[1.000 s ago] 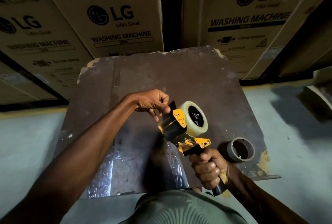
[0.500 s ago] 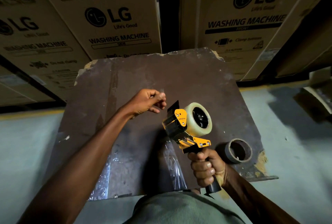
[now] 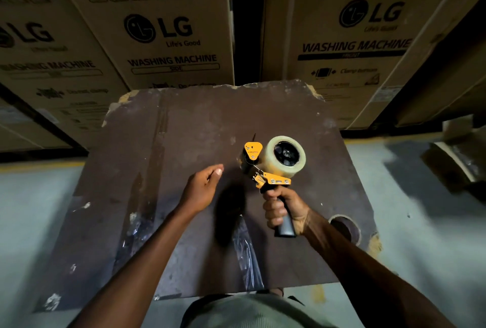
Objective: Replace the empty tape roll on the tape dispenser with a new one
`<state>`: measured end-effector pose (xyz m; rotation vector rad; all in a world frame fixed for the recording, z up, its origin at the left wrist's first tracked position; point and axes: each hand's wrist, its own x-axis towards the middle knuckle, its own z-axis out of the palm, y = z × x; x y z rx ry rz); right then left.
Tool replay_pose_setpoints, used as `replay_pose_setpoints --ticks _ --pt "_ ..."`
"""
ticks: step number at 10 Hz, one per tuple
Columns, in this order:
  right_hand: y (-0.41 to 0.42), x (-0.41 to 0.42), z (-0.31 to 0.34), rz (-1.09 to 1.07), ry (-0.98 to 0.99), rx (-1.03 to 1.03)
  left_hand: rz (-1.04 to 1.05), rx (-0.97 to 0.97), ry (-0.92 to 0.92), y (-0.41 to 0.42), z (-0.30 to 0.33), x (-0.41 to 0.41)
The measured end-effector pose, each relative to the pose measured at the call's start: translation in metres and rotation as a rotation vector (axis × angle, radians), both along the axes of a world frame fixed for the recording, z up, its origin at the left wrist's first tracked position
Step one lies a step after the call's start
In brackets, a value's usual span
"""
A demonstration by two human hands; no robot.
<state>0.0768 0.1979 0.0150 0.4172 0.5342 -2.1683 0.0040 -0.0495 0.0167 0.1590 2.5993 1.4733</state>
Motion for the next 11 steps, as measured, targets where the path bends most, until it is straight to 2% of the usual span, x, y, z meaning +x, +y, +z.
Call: replay_pose_setpoints --ticks 2,6,8,9,10,11 --pt "-0.01 -0.047 -0.017 0.006 -0.05 0.24 0.019 -0.019 -0.072 -0.003 -0.01 0.004" --pt "-0.02 -0.086 -0.046 0.056 -0.111 0.333 0.045 -0.092 -0.101 -0.016 -0.023 -0.004" --pt "-0.022 -0.08 -0.049 0.113 -0.084 0.544 0.037 -0.101 -0.115 -0.017 -0.028 -0.006" --pt "-0.026 -0.074 -0.046 0.135 -0.036 0.75 0.043 -0.072 -0.132 -0.015 -0.031 -0.009" --pt "-0.029 -0.067 -0.048 0.028 0.149 1.027 0.036 -0.06 -0.145 -0.012 -0.028 -0.01" --pt "-0.03 -0.063 -0.046 0.103 0.347 1.423 0.048 -0.047 -0.125 -0.005 -0.028 -0.014"
